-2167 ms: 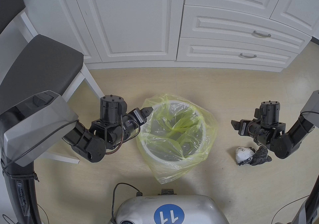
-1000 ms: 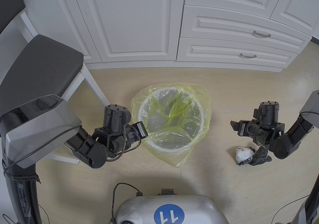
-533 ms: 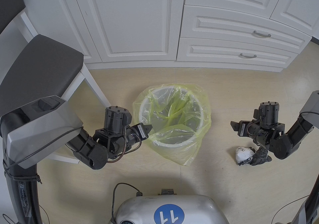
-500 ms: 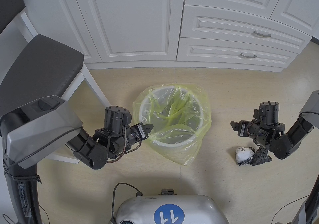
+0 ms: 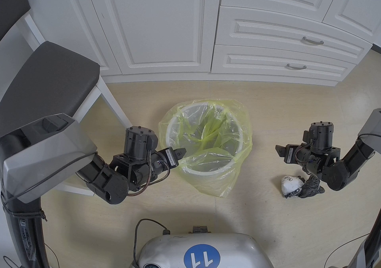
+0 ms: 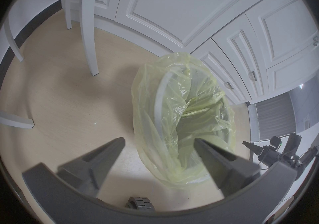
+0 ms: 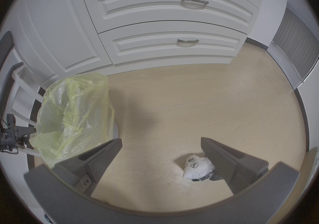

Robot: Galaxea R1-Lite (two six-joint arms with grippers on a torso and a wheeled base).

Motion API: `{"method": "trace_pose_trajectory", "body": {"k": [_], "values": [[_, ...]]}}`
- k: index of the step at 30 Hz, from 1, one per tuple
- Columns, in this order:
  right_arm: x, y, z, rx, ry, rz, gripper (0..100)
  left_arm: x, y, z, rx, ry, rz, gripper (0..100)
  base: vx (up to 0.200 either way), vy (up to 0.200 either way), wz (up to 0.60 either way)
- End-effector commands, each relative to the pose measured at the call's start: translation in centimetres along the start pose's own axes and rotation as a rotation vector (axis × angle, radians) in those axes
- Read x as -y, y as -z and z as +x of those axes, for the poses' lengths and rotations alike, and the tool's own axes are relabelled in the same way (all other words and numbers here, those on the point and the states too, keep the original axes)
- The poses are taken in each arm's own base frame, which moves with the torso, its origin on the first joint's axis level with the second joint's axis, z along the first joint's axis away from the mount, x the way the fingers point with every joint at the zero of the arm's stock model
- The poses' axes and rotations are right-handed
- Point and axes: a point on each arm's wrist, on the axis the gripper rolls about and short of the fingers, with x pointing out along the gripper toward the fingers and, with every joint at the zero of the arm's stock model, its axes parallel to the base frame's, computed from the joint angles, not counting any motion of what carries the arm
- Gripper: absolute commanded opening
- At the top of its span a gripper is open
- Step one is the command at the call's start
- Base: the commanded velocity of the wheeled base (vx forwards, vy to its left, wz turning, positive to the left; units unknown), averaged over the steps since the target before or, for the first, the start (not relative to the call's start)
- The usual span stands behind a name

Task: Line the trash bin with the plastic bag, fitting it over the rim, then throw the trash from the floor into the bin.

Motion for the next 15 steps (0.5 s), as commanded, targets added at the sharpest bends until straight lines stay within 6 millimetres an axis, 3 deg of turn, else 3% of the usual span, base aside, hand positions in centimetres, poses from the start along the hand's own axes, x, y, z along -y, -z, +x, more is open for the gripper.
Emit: {"method": "trace_pose_trajectory", "body": {"k": [1, 15], "values": [[-0.05, -0.06, -0.05, 0.002, -0.002, 0.0, 100, 0.03, 0.14, -0.23, -0.005, -0.001, 0.009, 0, 0.0, 0.0, 0.0], [-0.06, -0.36, -0.42, 0.013, -0.004, -0.031, 100, 0.38, -0.07, -0.75, -0.001, 0.01, 0.012, 0, 0.0, 0.0, 0.0]]}}
